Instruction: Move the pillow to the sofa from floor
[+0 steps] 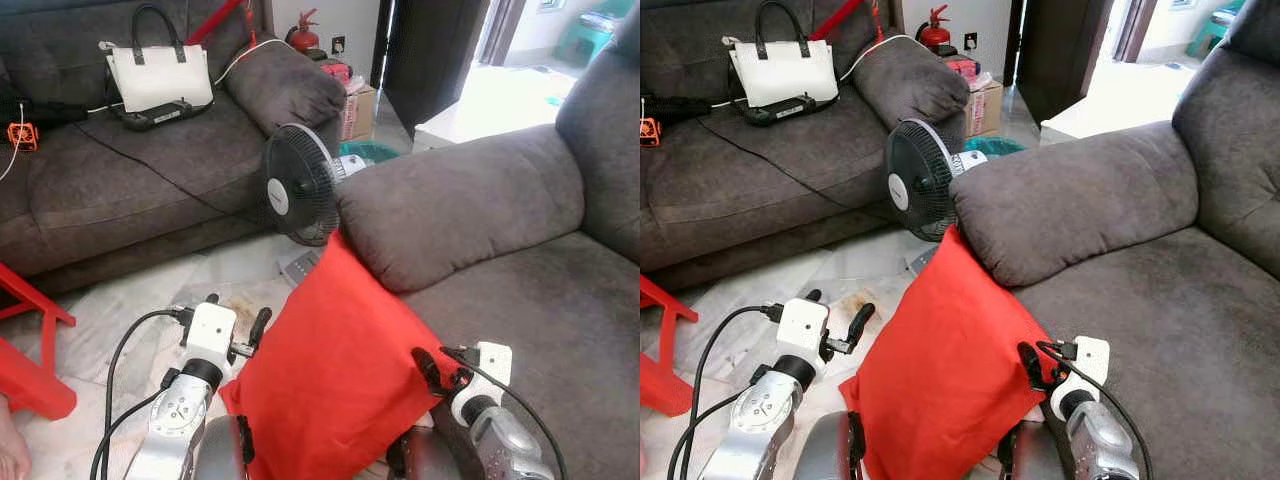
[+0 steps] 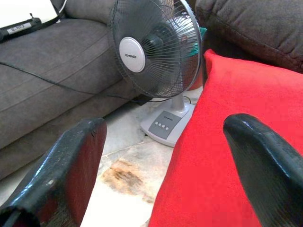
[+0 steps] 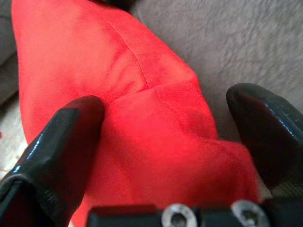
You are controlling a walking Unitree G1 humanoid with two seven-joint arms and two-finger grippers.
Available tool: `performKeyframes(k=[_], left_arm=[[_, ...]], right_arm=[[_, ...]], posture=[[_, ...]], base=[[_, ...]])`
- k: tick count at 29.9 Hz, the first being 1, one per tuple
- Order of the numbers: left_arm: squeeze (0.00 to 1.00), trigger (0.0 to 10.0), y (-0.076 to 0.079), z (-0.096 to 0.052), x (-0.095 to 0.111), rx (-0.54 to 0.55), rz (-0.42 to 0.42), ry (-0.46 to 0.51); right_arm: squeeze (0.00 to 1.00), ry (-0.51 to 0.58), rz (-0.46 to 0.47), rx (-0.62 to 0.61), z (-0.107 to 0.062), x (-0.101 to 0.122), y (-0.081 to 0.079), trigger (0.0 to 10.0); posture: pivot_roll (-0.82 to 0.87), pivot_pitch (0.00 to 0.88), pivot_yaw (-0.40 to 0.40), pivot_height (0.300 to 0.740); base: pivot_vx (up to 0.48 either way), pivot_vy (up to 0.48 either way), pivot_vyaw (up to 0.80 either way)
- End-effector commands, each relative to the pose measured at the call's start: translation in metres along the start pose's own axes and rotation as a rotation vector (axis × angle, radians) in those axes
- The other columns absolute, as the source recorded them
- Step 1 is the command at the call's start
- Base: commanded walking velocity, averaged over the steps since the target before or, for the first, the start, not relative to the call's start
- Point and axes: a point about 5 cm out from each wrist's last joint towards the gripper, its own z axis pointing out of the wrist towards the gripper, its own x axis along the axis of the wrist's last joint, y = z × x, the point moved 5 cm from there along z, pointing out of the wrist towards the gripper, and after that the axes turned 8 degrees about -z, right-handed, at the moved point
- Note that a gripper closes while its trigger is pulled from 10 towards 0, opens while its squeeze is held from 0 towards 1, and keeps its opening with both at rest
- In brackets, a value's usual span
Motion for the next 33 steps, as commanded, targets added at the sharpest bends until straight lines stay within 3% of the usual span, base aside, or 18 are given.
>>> performKeyframes(k=[1,5,14,15,33], left_arm=[[0.0,10.0,0.0,-0.002,-0.005,-0.004,-0.005,-0.026],[0.0,10.0,0.001,-0.002,-0.005,-0.01,-0.007,-0.029],[0.0,10.0,0.0,-0.002,-0.006,-0.007,-0.003,-0.033],[0.0,10.0,0.0,-0.002,-0.006,-0.008,-0.001,-0.034],[0.0,10.0,0.001,-0.001,-0.007,-0.022,0.025,-0.038]], right_arm=[[0.0,-0.018,0.033,0.008,0.002,-0.005,-0.005,10.0],[0.0,-0.028,0.058,0.042,0.004,-0.009,-0.016,10.0],[0.0,-0.054,0.059,0.066,0.006,-0.016,-0.025,10.0],[0.0,-0.066,0.045,0.074,0.005,-0.019,-0.027,0.0],[0.0,-0.089,-0.038,0.106,0.005,-0.022,-0.031,0.0]], posture=[[0.12,0.018,-0.037,0.554],[0.13,0.018,-0.038,0.554],[0.13,0.019,-0.037,0.554],[0.13,0.02,-0.037,0.554],[0.13,0.02,-0.035,0.554]], base=[[0.0,0.0,0.0],[0.0,0.0,0.0],[0.0,0.0,0.0],[0.0,0.0,0.0],[0.0,0.0,0.0]])
